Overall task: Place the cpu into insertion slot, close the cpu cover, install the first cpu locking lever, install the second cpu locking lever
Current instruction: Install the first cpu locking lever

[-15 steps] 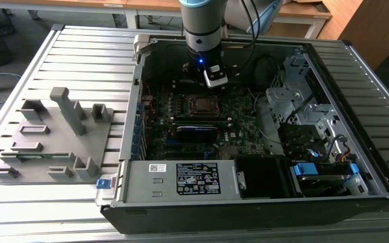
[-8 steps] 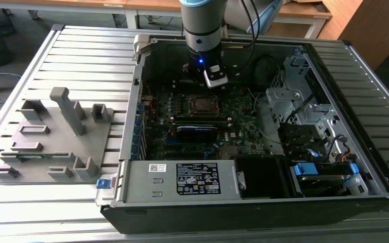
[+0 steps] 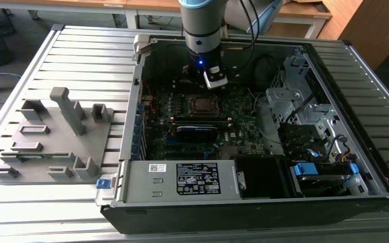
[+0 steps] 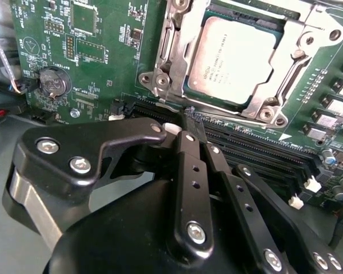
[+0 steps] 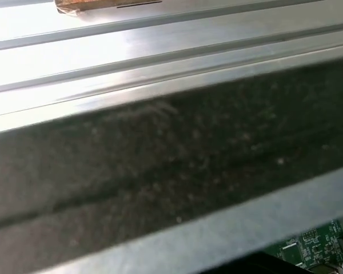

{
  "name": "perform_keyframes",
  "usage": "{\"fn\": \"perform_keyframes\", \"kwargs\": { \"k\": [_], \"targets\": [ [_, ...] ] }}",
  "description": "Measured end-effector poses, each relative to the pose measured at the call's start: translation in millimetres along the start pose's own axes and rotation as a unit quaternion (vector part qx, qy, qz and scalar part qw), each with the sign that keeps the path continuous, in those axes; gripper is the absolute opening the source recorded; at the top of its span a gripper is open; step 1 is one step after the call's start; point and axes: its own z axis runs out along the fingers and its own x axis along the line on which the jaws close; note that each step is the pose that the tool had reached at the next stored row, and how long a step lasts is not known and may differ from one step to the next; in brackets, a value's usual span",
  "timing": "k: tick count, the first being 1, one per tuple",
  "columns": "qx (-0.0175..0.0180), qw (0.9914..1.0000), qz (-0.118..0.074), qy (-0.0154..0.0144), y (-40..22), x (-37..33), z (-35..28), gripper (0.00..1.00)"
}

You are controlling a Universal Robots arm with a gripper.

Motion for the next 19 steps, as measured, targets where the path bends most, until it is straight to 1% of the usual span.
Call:
{"fn": "perform_keyframes", "kwargs": {
  "k": [5, 7, 12, 19],
  "targets": [
    [0.0009, 1.0, 0.0, -0.0003, -0.3, 0.2, 1.9, 0.11],
    [0.0015, 1.0, 0.0, -0.0004, -0.4, 0.3, 1.9, 0.11],
    [0.0016, 1.0, 0.0, -0.0005, -0.3, 0.2, 1.8, 0.11],
    [0.0016, 1.0, 0.0, -0.0005, 1.2, -1.0, -6.7, 0.11]
  ]
}}
